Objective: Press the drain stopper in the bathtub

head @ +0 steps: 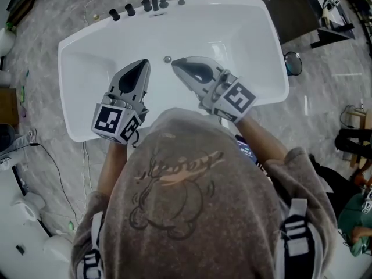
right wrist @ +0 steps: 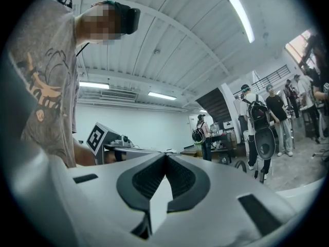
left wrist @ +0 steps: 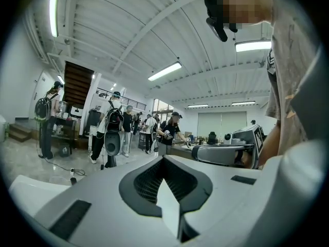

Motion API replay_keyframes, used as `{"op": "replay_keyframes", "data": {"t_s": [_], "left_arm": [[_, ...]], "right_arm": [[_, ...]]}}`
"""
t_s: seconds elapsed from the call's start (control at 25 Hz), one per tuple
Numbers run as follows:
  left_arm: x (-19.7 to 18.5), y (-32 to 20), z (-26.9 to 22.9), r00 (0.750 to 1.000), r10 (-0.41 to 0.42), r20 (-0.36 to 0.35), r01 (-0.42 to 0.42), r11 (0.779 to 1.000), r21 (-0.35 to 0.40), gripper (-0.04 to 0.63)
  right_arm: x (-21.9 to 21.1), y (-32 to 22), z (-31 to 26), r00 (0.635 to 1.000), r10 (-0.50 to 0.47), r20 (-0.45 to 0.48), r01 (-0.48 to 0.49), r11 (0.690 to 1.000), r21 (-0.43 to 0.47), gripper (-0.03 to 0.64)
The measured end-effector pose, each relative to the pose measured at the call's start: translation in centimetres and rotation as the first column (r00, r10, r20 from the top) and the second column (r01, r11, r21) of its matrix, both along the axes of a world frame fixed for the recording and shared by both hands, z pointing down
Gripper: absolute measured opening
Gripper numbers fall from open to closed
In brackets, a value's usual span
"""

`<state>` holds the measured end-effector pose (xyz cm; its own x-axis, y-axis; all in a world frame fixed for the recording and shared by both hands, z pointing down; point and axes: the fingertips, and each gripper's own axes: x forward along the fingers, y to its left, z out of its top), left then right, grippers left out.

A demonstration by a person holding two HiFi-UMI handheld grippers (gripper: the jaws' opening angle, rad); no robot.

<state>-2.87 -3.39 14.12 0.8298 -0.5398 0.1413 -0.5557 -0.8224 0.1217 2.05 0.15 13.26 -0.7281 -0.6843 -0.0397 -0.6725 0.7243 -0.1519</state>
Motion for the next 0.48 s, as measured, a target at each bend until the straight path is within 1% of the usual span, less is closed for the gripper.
{"op": "replay_keyframes", "data": {"t_s": [0.16,0.36,0.48], "left_arm": [[-0.2,0.3,0.0,1.0,-0.002,-0.002,0.002,1.0,-0.012,0.002],[-0.6,0.6,0.3,1.0,-0.005,0.002,0.005,1.0,-0.024,0.002],[-0.6,0.7,0.4,1.0,-0.003,0.005,0.003,1.0,-0.031,0.002]], "right_arm": [[-0.4,0.0,-0.4,1.0,-0.013,-0.002,0.013,1.0,0.009,-0.002],[-1.0,0.4,0.5,0.997,-0.05,-0.053,0.049,0.999,-0.015,-0.002],[-1.2,0.5,0.7,0.996,-0.065,-0.068,0.063,0.998,-0.023,-0.002]]}}
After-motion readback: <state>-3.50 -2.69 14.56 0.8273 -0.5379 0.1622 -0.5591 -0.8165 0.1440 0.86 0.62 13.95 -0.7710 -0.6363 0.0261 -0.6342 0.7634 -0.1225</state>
